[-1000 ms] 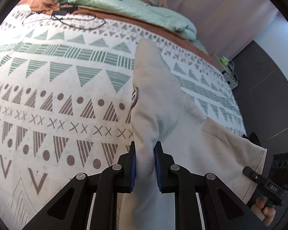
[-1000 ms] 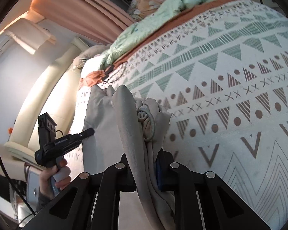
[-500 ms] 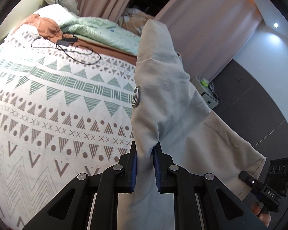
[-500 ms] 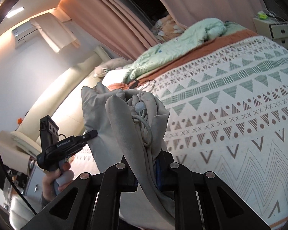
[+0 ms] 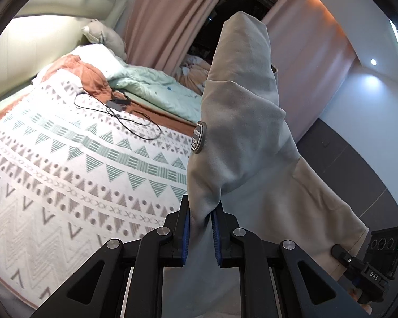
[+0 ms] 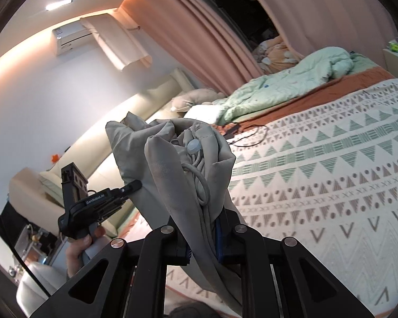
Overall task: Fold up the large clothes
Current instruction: 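Grasp the folded jacket bundle with the right gripper and lift it off the bed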
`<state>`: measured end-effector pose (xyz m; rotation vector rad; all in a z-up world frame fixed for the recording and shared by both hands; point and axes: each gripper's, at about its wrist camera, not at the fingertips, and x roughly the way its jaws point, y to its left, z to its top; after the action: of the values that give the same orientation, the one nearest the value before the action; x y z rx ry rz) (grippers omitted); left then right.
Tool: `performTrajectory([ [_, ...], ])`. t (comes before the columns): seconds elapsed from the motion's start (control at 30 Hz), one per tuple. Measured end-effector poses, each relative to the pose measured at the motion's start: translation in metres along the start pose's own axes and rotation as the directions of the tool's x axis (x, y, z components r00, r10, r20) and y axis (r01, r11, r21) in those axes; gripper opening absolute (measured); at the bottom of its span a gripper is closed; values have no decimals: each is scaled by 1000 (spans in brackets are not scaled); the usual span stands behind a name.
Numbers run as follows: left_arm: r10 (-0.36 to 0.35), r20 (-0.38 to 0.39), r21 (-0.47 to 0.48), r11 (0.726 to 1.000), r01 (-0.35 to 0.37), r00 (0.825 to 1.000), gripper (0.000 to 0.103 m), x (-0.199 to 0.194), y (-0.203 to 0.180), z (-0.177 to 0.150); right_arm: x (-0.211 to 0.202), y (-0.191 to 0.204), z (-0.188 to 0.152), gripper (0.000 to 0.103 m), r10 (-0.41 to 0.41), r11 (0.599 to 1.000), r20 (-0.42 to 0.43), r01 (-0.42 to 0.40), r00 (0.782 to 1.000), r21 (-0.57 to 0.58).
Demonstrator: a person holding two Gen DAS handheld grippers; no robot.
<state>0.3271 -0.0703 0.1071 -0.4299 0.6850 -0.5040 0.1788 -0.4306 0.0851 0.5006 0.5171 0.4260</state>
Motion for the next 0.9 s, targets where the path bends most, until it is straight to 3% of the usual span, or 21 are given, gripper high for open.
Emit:
performTrajectory([
  [0.3, 86, 74, -23, 996, -85, 994, 14, -52, 57, 25, 68, 77, -7, 14, 73, 994, -81, -79, 994, -75],
  [0.47, 108, 98, -73, 992, -102, 989, 14, -78, 109, 41, 109, 116, -15, 14, 120, 987, -130, -132, 984, -91],
  [0.67, 172, 144, -88, 983, -160, 975, 14, -114, 164, 59, 169, 167, -29, 14, 174, 973, -207, -201, 963, -114],
  [0.9, 249, 175, -116, 966, -231, 953, 14, -150, 232, 71, 247, 234, -65, 14, 247, 946, -301, -297, 921, -131],
])
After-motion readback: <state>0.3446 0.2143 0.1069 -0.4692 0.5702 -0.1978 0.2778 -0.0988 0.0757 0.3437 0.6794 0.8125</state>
